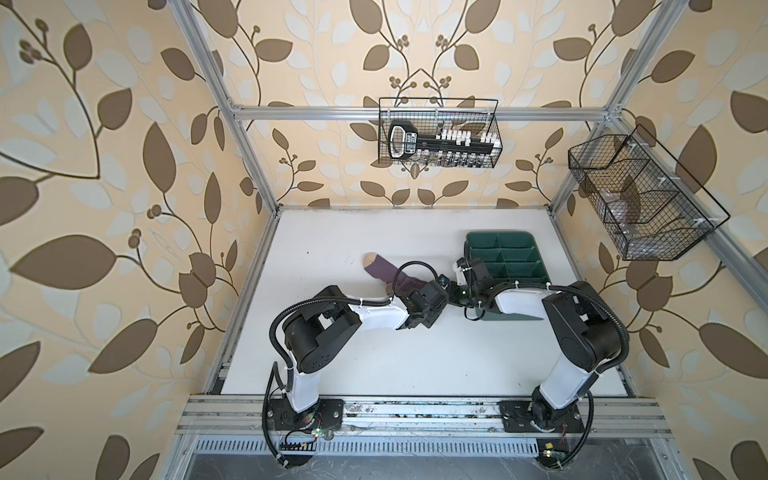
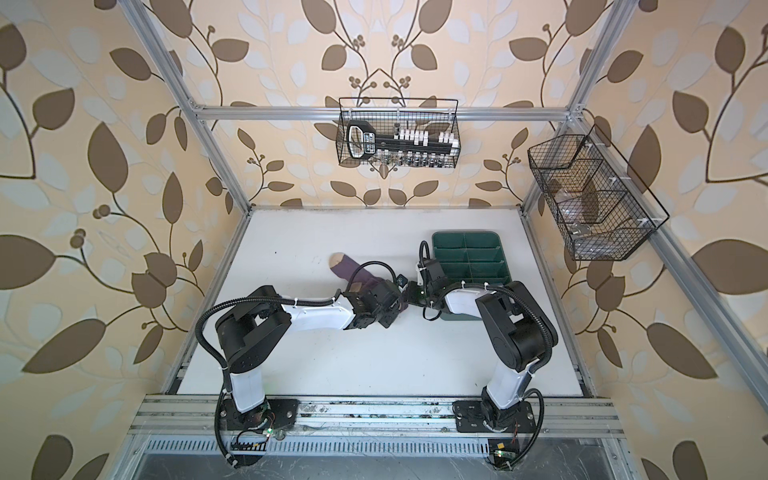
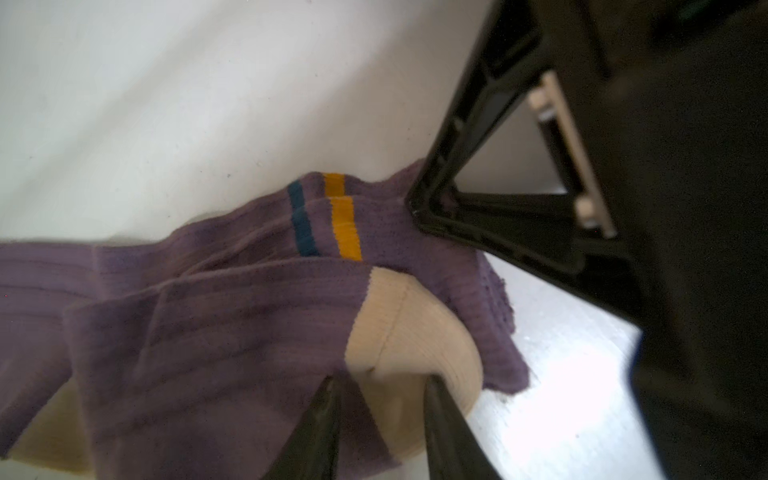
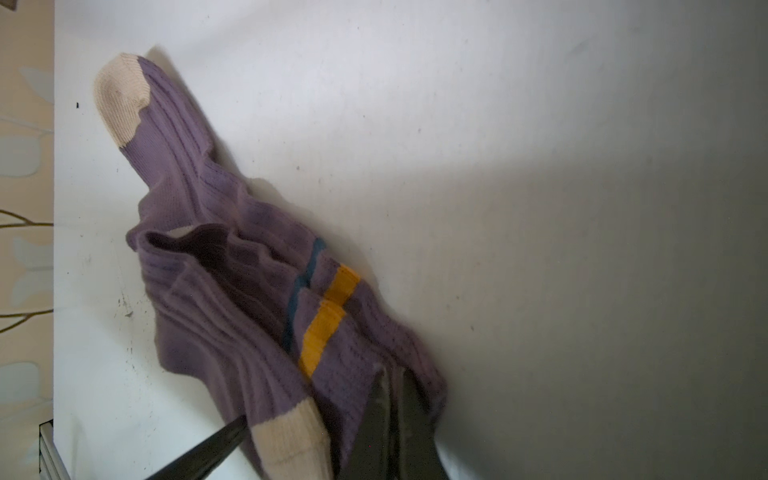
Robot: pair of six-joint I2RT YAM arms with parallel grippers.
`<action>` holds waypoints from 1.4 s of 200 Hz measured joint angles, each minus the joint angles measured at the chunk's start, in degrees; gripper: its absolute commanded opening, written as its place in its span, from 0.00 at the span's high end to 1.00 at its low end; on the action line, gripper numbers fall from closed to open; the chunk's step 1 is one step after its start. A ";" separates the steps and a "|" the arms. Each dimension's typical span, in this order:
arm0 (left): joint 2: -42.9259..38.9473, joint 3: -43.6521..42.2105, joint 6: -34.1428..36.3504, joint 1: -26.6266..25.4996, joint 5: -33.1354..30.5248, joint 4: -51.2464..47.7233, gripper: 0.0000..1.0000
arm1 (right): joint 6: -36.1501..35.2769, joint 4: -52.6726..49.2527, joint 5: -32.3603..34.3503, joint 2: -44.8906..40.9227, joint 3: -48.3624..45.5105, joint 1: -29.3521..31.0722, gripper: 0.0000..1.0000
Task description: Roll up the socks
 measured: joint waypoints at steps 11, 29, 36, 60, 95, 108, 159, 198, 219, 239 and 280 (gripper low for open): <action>-0.02 0.00 -0.33 0.02 1.14 -0.07 0.47 | 0.00 0.07 -0.13 0.02 0.00 -0.09 1.00; -0.09 -0.04 -0.66 0.04 2.51 -0.28 0.47 | 0.00 0.09 -0.20 0.02 0.00 -0.13 1.00; -0.09 -0.07 -0.72 0.13 2.82 -0.28 0.47 | 0.02 0.11 -0.26 0.07 0.00 -0.20 1.00; -0.09 -0.15 -1.01 0.39 4.07 -0.28 0.46 | 0.02 0.44 -0.57 0.22 0.00 -0.26 1.00; -0.09 -0.15 -1.60 0.37 4.48 -0.24 0.48 | 0.02 0.50 -0.76 0.24 0.00 -0.39 1.00; -0.07 -0.15 -1.86 0.37 4.46 -0.24 0.51 | 0.02 0.52 -0.79 0.24 0.00 -0.39 1.00; 0.72 -0.15 -2.80 0.39 3.56 0.39 0.66 | 0.00 0.90 -0.81 0.24 -0.20 -0.42 1.00; 0.72 -0.15 -3.26 0.39 2.38 0.66 0.77 | 0.02 1.05 -0.83 0.24 -0.26 -0.50 1.00; 0.72 -0.15 -3.91 0.39 2.03 0.74 0.86 | 0.02 1.20 -0.94 0.28 -0.28 -0.50 1.00; 0.72 -0.15 -4.15 0.39 1.44 0.81 0.98 | 0.00 1.27 -1.07 0.28 -0.33 -0.61 1.00; 0.70 -0.15 -4.02 0.39 0.96 0.79 1.00 | 0.02 1.44 -1.20 0.28 -0.44 -0.68 1.00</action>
